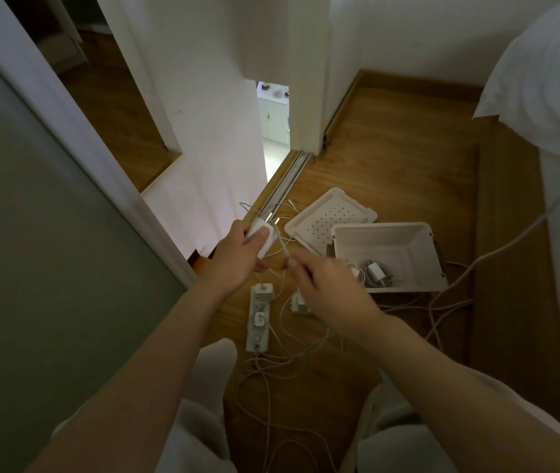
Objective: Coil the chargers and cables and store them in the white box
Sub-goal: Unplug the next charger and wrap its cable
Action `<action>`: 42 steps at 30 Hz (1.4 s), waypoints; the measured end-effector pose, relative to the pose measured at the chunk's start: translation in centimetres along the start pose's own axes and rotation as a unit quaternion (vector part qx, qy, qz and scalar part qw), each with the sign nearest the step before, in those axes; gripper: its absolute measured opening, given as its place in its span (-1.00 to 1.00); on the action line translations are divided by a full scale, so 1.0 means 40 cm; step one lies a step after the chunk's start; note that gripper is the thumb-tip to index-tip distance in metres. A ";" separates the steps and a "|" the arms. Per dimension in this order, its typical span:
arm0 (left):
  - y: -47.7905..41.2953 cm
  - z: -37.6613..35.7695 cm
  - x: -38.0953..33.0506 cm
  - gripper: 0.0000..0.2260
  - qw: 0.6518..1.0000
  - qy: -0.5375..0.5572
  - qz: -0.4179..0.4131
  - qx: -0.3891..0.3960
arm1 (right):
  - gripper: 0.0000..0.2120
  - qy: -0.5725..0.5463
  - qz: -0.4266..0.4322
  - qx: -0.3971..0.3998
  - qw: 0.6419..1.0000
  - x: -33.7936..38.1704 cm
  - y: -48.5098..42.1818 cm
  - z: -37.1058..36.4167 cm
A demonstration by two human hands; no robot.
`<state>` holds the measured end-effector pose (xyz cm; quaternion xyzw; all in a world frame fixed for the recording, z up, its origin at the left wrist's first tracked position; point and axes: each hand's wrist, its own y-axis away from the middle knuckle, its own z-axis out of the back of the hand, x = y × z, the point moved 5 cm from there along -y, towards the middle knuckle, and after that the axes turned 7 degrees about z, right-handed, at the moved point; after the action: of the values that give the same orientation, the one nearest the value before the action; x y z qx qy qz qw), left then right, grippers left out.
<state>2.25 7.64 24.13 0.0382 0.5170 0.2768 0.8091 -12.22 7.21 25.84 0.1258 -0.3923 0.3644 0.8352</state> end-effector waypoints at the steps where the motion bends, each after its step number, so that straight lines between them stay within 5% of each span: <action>1: 0.001 -0.003 0.001 -0.72 0.999 0.041 0.026 -0.004 | -0.76 0.005 0.004 0.037 0.999 0.007 0.005 -0.027; 3: 0.005 -0.012 0.006 -0.69 0.977 0.189 0.094 0.016 | -0.79 -0.001 0.014 0.095 0.995 0.019 0.017 -0.080; 6: 0.033 -0.025 -0.024 -0.71 0.869 0.460 0.150 0.101 | -0.82 0.004 0.041 0.112 0.993 0.016 0.011 -0.118; 8: 0.049 -0.026 -0.041 -0.74 0.813 0.548 0.146 0.132 | -0.81 -0.009 0.041 0.112 0.993 -0.002 0.000 -0.116; 11: 0.057 -0.021 -0.053 -0.72 0.790 0.576 0.120 0.173 | -0.80 0.001 0.035 0.152 0.988 -0.035 -0.005 -0.106; 16: 0.070 0.006 -0.068 -0.72 0.870 0.442 0.051 0.215 | -0.76 0.082 -0.007 0.191 0.978 -0.104 -0.012 -0.054; 21: 0.081 0.028 -0.046 -0.65 0.973 0.086 -0.019 0.214 | -0.75 0.116 -0.037 0.108 0.987 -0.144 -0.020 0.037; 25: 0.070 0.022 -0.019 -0.81 0.980 -0.072 -0.016 0.186 | -0.65 0.136 -0.024 0.039 0.990 -0.117 -0.028 0.080; 32: 0.046 0.011 -0.007 -0.89 0.982 -0.139 -0.048 0.120 | -0.71 0.189 0.015 -0.038 0.981 -0.047 -0.011 0.082; 37: 0.033 -0.002 -0.004 -0.88 0.976 -0.192 -0.070 0.077 | -0.69 0.113 -0.009 -0.055 0.992 -0.047 -0.009 0.074; 42: 0.017 0.004 0.003 -0.79 0.987 -0.141 -0.039 -0.059 | -0.74 -0.011 -0.011 -0.004 1.000 0.005 0.003 -0.007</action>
<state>2.13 8.30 24.35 0.0087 0.3812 0.2665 0.8852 -12.05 7.54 25.81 0.1303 -0.4013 0.3526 0.8352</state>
